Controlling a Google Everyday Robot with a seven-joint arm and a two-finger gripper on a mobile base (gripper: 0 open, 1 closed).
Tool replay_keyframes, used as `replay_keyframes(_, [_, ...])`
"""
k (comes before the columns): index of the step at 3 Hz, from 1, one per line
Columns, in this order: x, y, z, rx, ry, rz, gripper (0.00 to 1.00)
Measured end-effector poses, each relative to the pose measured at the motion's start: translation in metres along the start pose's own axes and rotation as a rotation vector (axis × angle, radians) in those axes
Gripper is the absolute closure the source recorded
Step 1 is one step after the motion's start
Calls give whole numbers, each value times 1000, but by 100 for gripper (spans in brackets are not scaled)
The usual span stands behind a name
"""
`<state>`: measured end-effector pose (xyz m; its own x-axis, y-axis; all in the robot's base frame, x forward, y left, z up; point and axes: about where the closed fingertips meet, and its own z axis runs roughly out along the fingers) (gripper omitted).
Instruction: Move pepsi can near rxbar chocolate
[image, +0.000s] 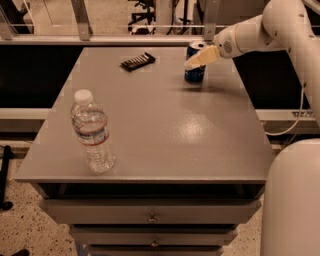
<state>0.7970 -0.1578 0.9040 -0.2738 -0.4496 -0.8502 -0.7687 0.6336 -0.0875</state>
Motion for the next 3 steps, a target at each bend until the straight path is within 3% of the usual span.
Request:
replay_keyframes(1, [10,1,6,-4,-3,24,26])
replay_keyframes(2, [6,5,1,-4,-32,29,57])
replay_keyframes(3, [-3,7,-4,-4,-65,21,80])
